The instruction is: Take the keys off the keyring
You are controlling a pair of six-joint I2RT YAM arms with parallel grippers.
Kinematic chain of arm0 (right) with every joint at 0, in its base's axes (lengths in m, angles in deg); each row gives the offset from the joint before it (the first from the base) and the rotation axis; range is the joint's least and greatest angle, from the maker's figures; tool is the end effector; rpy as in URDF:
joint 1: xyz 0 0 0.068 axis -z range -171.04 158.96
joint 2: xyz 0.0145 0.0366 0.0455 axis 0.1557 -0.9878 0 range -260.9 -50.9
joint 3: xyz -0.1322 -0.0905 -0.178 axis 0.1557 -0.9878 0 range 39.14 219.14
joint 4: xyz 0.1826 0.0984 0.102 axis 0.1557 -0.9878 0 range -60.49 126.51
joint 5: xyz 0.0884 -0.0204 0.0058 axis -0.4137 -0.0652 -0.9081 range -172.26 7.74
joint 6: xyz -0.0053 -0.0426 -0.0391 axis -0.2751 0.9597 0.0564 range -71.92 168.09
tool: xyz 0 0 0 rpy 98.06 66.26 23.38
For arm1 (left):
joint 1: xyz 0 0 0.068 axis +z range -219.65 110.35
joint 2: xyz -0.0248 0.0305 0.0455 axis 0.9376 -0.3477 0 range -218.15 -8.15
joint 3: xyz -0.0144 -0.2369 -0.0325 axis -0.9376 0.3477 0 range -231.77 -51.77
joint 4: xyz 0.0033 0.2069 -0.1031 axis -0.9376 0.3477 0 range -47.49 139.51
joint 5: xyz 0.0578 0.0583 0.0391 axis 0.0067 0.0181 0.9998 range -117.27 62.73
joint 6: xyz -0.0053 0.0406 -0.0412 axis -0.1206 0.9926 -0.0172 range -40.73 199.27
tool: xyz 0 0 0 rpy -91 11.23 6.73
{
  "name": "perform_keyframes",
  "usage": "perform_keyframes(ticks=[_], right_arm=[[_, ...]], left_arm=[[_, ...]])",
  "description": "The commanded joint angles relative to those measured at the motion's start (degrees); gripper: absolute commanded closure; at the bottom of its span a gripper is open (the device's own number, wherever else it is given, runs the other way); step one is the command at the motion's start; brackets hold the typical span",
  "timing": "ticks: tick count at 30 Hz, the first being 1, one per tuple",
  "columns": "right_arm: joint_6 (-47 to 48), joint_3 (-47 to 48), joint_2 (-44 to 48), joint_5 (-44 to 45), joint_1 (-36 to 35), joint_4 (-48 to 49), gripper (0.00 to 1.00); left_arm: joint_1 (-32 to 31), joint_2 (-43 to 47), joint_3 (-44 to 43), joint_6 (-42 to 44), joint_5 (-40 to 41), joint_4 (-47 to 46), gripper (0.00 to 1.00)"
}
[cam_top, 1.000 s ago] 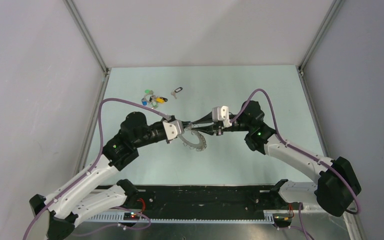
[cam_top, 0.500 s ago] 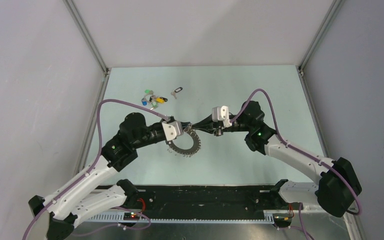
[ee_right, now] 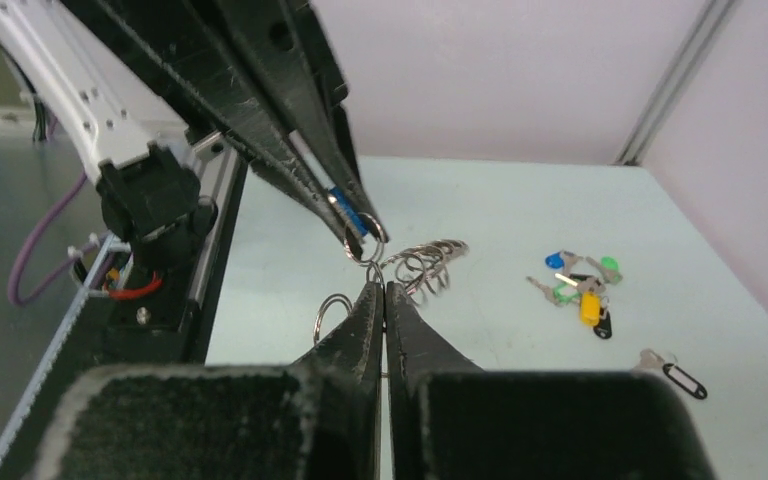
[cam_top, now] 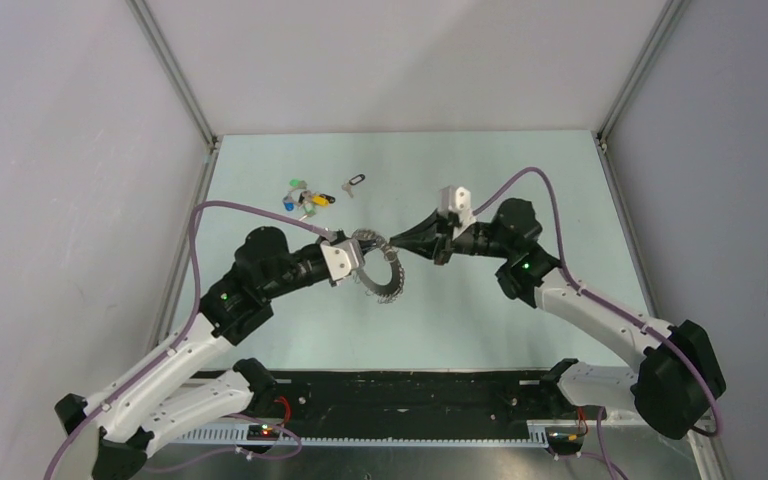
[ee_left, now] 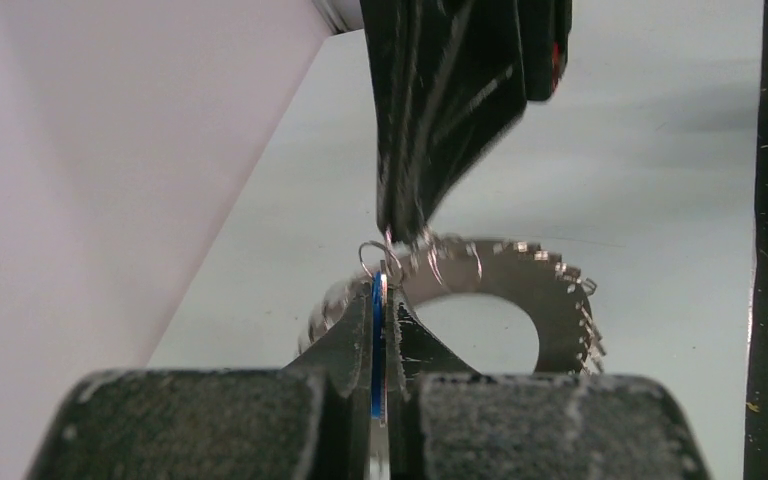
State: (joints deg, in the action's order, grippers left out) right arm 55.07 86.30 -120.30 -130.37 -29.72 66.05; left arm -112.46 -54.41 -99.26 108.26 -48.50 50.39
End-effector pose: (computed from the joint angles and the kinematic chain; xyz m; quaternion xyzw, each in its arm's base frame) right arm 0.1833 0.1864 0.3163 -0.5161 0.4374 0.4463 0.5858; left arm 0.1250 -0.1365 0.3308 0.5297 0.5229 -0.2152 0.6322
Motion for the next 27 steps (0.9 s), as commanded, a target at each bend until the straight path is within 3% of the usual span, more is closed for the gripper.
perform_keyframes(ticks=[1,4,12,14,17,23,27], right_arm=[[-17.4,-2.8,3.1,-0.2,4.8,15.4,1.00],[-25.0,-5.3,3.3,3.7,6.1,27.0,1.00],[-31.9,-8.6,1.6,10.7,6.2,37.4,1.00],[-31.1,-10.7,1.4,13.1,6.4,39.5,1.00],[-27.3,-11.9,3.2,17.7,7.2,34.0,1.00],[-15.6,-12.1,9.6,30.2,7.9,14.7,1.00],[-12.0,-12.0,13.7,37.4,8.1,7.0,1.00]], left_arm=[[-0.4,1.9,-0.7,1.1,2.8,-5.2,1.00],[-0.8,1.5,-0.1,1.1,3.7,-5.2,1.00],[-1.1,-2.8,-0.8,-1.8,4.8,-5.2,1.00],[-1.0,-5.0,-1.6,-4.9,8.9,-5.3,1.00],[0.7,-8.9,-3.3,-11.5,17.3,-6.5,1.00],[14.0,-19.8,-8.2,-31.0,25.9,-9.7,1.00],[25.5,-31.0,-14.4,-45.5,22.8,-10.2,1.00]])
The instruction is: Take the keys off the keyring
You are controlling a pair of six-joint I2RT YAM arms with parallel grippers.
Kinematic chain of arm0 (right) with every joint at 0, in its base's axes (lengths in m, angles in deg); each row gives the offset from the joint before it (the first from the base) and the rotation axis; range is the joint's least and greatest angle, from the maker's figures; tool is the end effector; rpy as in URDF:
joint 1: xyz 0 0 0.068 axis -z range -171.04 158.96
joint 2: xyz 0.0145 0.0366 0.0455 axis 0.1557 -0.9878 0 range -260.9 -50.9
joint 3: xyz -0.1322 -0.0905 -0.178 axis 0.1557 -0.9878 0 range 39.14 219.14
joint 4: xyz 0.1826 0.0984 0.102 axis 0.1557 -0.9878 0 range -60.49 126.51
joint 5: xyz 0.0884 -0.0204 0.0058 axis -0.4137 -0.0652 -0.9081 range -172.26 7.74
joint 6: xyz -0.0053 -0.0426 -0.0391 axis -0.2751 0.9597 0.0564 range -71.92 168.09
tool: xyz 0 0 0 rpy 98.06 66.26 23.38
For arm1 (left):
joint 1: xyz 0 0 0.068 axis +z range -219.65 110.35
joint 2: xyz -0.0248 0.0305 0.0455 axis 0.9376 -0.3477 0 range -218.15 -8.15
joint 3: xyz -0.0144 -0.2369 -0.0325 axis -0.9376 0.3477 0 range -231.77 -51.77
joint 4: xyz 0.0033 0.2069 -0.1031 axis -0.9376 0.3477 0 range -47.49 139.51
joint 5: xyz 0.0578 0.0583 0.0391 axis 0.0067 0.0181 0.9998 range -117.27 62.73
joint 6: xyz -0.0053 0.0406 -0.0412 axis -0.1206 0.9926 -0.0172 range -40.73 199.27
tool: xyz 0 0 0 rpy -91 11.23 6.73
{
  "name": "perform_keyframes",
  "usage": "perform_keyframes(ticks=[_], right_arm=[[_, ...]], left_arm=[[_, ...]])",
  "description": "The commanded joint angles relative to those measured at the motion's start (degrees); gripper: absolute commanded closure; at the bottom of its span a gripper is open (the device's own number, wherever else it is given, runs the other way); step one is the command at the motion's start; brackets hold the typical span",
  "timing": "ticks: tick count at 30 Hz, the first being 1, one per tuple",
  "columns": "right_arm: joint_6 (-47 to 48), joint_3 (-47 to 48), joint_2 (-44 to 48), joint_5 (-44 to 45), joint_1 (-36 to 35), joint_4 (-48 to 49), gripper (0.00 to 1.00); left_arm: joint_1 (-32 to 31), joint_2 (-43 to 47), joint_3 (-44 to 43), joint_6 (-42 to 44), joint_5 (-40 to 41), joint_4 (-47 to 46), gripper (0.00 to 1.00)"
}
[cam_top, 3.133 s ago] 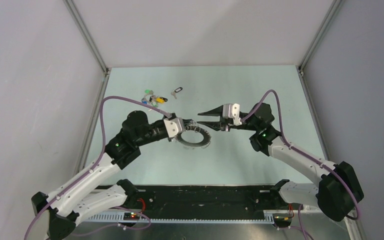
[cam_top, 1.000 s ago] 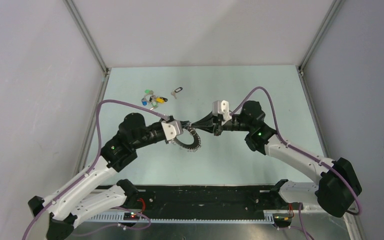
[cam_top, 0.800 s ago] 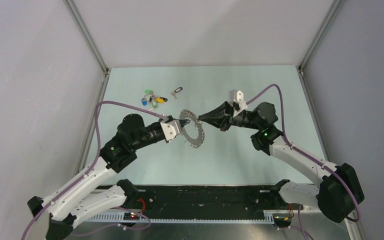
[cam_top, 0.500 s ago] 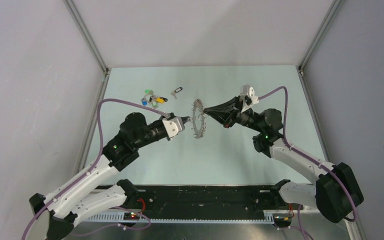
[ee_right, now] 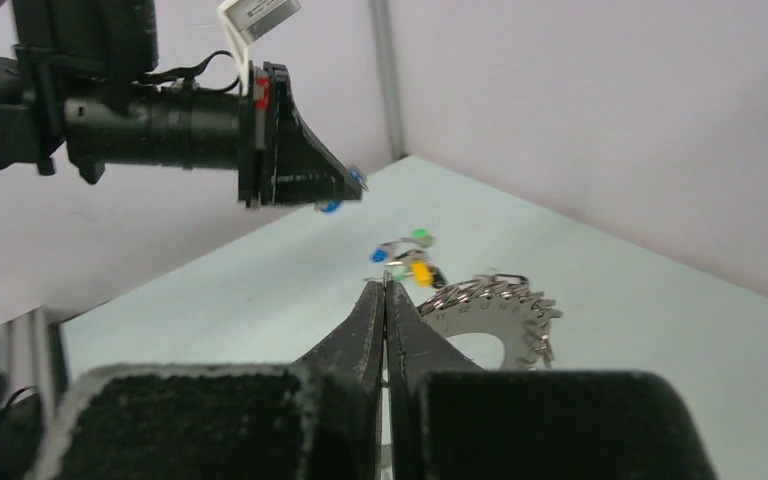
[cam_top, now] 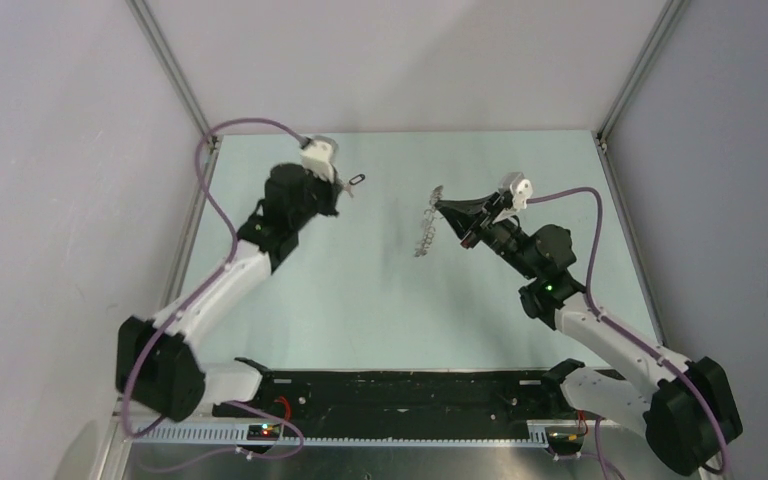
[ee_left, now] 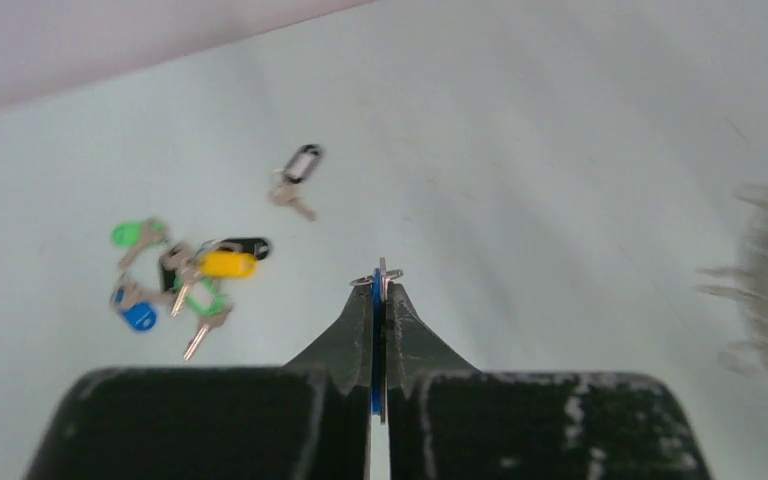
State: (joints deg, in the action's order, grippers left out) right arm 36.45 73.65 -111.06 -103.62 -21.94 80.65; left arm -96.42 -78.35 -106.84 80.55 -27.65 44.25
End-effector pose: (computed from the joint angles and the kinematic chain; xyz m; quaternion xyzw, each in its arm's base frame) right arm 0.1898 0.1312 0.3104 -0.2443 0.5410 0.3902 0.7038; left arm 0.2442 -0.1236 0.2983 0.1965 0.7788 -0.1341 0.5805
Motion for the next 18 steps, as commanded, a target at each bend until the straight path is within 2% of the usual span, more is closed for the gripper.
perform_keyframes(ticks=[1,8,16,18], right_arm=[[7.0,0.6,5.3,11.5,0.4,-9.3,1.00],[9.5,0.7,8.0,15.8,0.9,-13.1,1.00],[9.1,0.7,7.5,24.2,1.1,-14.9,1.00],[9.3,0.7,6.5,26.0,1.4,-14.2,1.00]], left_arm=[[10.8,-11.4,-8.1,-22.1,-0.4,-4.1,1.00],[17.1,-32.8,-22.7,-31.8,-3.6,-3.4,1.00],[21.5,-48.9,-35.1,-41.3,-9.7,-0.1,0.99],[21.6,-50.0,-35.4,-41.8,-9.8,0.1,0.88]])
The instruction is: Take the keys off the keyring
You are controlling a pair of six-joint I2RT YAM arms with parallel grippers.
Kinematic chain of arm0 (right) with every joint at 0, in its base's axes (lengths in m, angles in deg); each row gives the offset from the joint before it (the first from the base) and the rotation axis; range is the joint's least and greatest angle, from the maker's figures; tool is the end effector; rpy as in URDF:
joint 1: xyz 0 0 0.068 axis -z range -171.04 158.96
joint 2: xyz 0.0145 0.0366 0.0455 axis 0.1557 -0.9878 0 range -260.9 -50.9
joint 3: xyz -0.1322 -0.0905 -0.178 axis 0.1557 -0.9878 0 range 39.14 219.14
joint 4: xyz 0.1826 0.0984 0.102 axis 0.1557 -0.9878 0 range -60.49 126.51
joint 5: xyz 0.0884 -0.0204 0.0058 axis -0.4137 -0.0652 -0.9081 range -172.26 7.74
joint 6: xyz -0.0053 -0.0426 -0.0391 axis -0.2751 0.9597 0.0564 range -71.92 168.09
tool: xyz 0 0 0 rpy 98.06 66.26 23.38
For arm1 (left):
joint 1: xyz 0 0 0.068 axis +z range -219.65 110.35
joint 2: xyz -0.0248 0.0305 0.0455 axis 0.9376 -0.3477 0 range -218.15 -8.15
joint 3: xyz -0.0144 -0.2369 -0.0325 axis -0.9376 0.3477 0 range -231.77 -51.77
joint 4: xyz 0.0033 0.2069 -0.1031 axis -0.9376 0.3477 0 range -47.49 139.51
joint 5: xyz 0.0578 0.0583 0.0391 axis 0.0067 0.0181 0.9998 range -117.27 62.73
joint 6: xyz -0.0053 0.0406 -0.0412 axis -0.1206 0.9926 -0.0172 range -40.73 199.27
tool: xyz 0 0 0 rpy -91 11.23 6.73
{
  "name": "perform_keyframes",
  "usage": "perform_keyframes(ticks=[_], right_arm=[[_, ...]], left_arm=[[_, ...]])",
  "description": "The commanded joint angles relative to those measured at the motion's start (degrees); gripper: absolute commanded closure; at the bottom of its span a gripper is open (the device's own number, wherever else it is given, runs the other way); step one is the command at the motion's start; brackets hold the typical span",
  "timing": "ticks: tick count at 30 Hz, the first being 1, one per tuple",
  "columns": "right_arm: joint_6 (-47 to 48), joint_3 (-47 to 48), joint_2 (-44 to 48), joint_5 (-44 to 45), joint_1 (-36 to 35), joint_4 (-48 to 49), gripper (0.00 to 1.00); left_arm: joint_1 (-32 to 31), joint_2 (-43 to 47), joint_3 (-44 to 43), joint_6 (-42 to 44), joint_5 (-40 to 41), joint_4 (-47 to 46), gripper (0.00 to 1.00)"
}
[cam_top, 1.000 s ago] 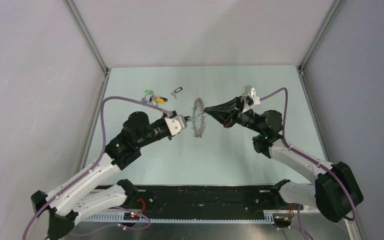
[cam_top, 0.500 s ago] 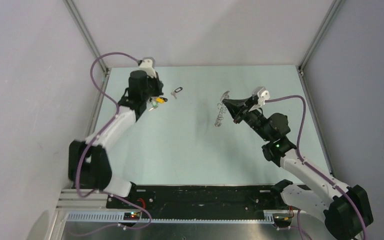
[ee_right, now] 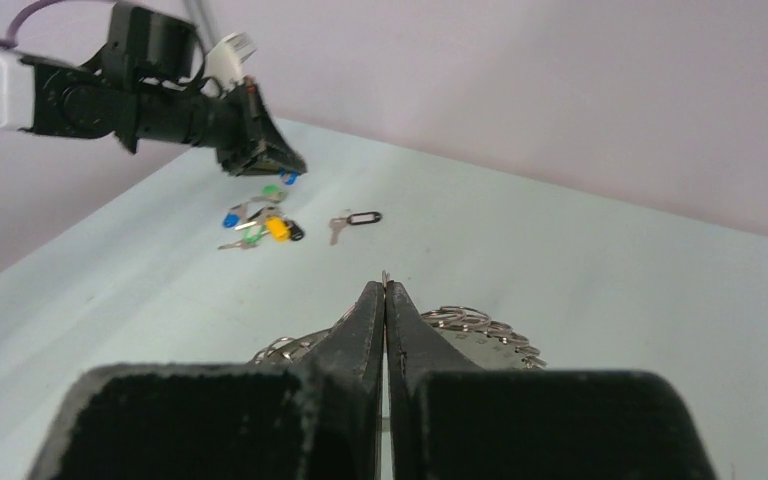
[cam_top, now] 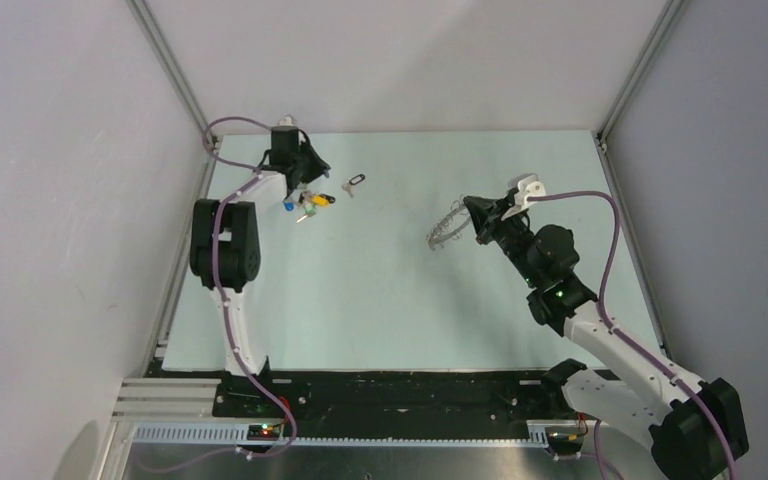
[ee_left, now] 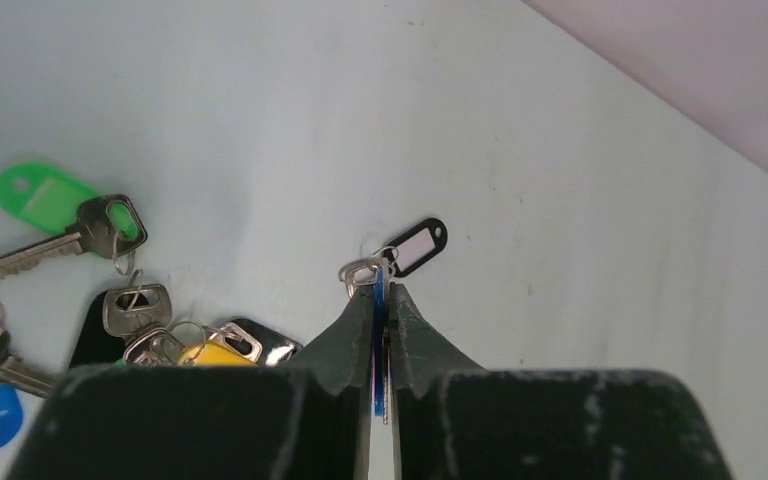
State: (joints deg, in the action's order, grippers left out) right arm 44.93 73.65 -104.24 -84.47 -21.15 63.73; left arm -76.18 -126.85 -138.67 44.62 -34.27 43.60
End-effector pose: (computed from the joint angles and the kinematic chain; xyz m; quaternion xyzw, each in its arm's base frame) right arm 0.1876 0.1106 0.3026 -0.1664 0.6320 0.2287 0.7215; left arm 0.4357 -0.0550 0.1912 -0.1847 0.8575 -0.2180 0.4278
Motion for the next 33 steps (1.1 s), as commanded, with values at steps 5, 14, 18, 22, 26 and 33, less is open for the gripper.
perform_keyframes(ticks=[5,14,18,22,26,33], right_arm=[[-1.7,2.2,-6.4,11.1,3.0,7.5,1.00],[-9.3,14.9,-25.1,11.9,14.0,19.1,1.00],[-15.2,22.4,-30.5,12.1,19.8,22.0,0.92],[-14.4,25.8,-30.2,9.8,23.5,22.5,0.03],[-11.3,26.0,-22.2,6.8,24.4,12.9,0.01],[-9.6,22.5,-6.2,1.4,24.5,-2.7,0.01]], left_arm=[[2.4,-0.8,0.8,-7.6,-3.0,0.2,0.52],[2.6,13.5,13.1,-10.7,4.9,2.5,0.10],[3.5,22.8,14.2,-10.9,4.8,5.6,0.06],[4.0,36.7,18.2,-7.3,8.6,6.7,0.00],[4.0,47.2,22.5,-5.8,14.9,7.4,0.00],[3.9,64.1,29.4,0.5,19.2,7.8,0.00]])
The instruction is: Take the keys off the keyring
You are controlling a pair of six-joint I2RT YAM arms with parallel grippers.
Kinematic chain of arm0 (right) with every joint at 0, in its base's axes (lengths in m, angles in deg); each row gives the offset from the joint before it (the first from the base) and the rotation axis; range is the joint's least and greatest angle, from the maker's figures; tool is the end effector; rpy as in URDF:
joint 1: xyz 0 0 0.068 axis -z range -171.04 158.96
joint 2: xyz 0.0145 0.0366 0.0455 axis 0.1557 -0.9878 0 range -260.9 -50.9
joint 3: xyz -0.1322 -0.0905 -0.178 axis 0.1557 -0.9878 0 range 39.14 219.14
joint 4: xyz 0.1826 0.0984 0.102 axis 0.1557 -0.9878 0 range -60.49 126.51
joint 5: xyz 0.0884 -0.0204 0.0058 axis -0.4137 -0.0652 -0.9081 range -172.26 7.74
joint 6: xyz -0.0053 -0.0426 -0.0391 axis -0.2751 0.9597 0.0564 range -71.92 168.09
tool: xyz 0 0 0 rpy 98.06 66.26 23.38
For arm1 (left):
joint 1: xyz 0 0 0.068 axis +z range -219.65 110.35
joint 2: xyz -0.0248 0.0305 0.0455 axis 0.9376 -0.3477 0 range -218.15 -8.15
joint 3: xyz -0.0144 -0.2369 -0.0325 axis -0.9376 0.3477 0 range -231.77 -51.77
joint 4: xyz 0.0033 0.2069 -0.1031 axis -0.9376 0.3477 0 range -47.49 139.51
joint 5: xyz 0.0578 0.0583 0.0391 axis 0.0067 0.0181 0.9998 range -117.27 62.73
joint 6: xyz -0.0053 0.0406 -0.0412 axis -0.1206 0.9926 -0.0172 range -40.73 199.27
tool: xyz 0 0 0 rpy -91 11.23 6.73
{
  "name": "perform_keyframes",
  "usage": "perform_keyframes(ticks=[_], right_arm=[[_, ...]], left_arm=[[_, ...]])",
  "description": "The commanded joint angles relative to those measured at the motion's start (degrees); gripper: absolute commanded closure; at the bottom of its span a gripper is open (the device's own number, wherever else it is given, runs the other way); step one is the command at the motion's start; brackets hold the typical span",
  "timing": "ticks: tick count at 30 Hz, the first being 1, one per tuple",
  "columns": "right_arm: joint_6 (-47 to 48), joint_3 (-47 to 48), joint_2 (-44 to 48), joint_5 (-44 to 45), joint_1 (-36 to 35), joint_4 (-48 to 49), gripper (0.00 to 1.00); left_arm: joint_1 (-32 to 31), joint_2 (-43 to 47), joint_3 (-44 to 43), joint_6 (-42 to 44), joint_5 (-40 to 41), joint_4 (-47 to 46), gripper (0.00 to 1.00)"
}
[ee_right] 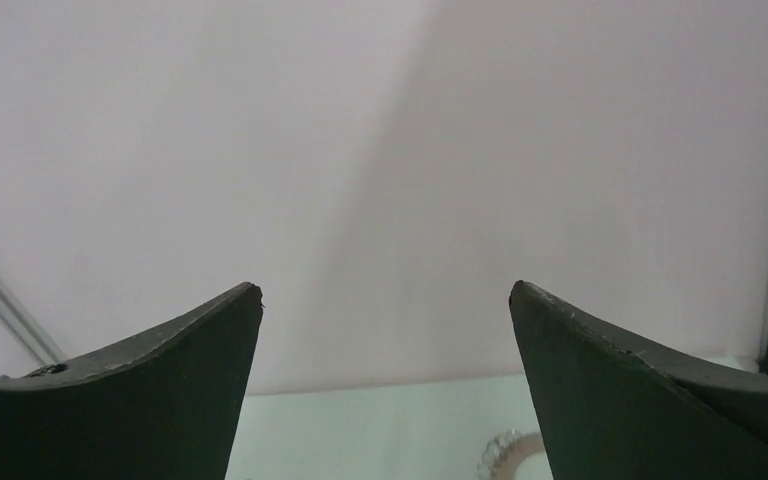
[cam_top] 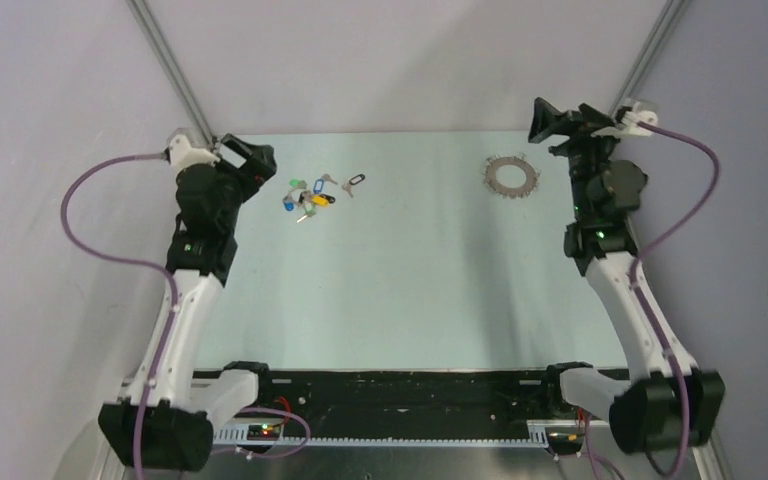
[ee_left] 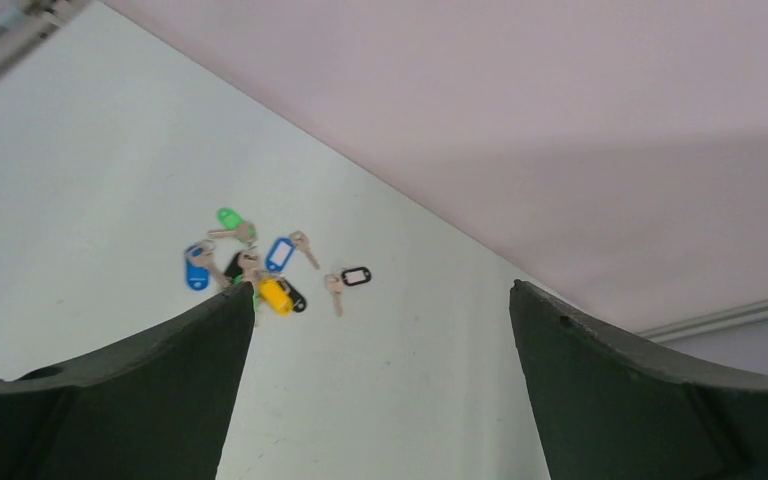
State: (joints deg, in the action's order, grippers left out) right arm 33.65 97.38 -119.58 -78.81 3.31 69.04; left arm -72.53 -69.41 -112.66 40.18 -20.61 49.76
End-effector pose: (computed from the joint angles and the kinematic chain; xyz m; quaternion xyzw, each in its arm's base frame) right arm 0.2624 0.0234 0.3911 0.0677 0.5548 0.1280 0.8193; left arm 0.2367 -0.0071 0.3581 -0.2698 0.7021 -0.1947 0.6295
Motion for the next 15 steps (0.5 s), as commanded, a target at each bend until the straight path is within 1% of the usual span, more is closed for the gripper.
perform_keyframes(ticks=[1,3,4,8,11,15], right_arm=[[2.0,-2.0,12.5,-5.4,0.1,-9.1,0.01],[2.4,-3.6,17.7,-6.4,0.0,-12.7,0.01],[2.6,-4.3,20.9,-6.7,0.0,-13.4,0.01],[3.4,-9.5,29.8,-7.1,-0.1,-15.6,0.01],[3.8,-13.0,33.1,-7.4,-0.1,-17.9,0.01],[4.4,-14.0,35.2,-7.8,-0.1,-21.5,0.01]], left_arm=[[0.2,10.1,4.7,5.9,7.0,1.8,0.00],[-0.1,15.2,6.7,6.8,8.9,1.8,0.00],[-0.6,18.2,7.4,6.9,9.4,1.8,0.00],[-2.2,25.4,11.5,7.4,11.2,1.7,0.00],[-2.8,28.3,13.9,7.8,13.2,1.5,0.00],[-3.0,29.2,14.8,8.1,11.6,1.3,0.00]])
